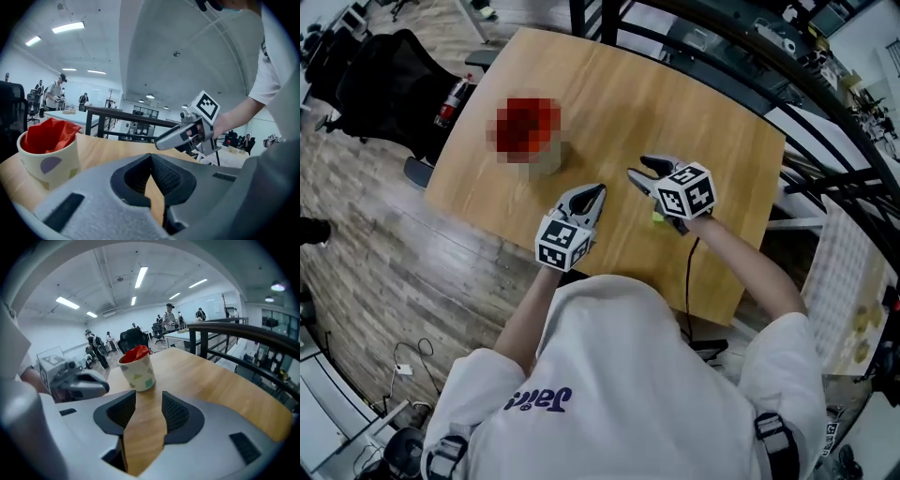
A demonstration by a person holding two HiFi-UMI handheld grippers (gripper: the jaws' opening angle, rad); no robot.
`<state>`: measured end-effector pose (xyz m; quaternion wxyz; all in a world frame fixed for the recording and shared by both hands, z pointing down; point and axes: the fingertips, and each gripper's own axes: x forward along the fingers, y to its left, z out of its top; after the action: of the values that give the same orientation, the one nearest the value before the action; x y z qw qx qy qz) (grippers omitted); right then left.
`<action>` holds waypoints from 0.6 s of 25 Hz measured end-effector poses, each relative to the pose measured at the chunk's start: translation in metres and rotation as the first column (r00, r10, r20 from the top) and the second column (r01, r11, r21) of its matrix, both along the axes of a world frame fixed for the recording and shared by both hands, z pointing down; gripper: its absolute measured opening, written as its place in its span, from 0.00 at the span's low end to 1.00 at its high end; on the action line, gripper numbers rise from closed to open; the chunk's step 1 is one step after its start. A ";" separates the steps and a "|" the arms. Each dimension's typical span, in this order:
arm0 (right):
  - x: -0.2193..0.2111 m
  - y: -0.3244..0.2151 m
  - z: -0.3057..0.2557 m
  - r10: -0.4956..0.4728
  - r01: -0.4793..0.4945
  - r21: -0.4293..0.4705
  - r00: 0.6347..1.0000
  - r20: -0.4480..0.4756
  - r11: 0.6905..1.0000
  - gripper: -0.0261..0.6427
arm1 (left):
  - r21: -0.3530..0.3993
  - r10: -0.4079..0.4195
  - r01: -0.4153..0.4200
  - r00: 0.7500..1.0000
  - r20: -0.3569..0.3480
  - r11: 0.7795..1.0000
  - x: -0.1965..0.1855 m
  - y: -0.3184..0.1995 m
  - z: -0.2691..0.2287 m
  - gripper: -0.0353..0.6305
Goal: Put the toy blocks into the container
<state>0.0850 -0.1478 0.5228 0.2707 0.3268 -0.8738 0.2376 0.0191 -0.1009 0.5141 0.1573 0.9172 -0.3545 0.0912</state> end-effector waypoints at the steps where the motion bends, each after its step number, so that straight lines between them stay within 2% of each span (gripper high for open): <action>1: 0.017 0.011 0.004 -0.013 0.014 0.020 0.999 -0.043 1.000 0.29 | 0.002 0.016 -0.016 1.000 0.007 1.000 0.011 0.003 0.000 0.06; 4: 0.062 0.045 0.019 -0.058 0.070 0.064 0.984 -0.168 0.995 0.29 | 0.010 0.063 -0.063 0.998 0.011 0.998 0.042 0.012 -0.001 0.06; 8: 0.103 0.086 0.040 -0.146 0.175 0.077 0.944 -0.295 0.982 0.29 | 0.015 0.110 -0.110 0.994 0.010 0.994 0.077 0.023 0.000 0.06; 11: 0.120 0.112 0.054 -0.258 0.306 0.068 0.886 -0.385 0.950 0.29 | 0.011 0.140 -0.140 0.990 0.017 0.990 0.096 0.032 0.002 0.06; 15: 0.139 0.132 0.081 -0.377 0.453 0.041 0.786 -0.490 0.890 0.29 | 0.004 0.167 -0.167 0.985 0.039 0.986 0.112 0.043 0.007 0.06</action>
<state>0.2243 -0.0160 0.6034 0.4928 0.1937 -0.8482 0.0166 0.1309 -0.0582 0.5214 0.1390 0.9423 -0.2797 0.1202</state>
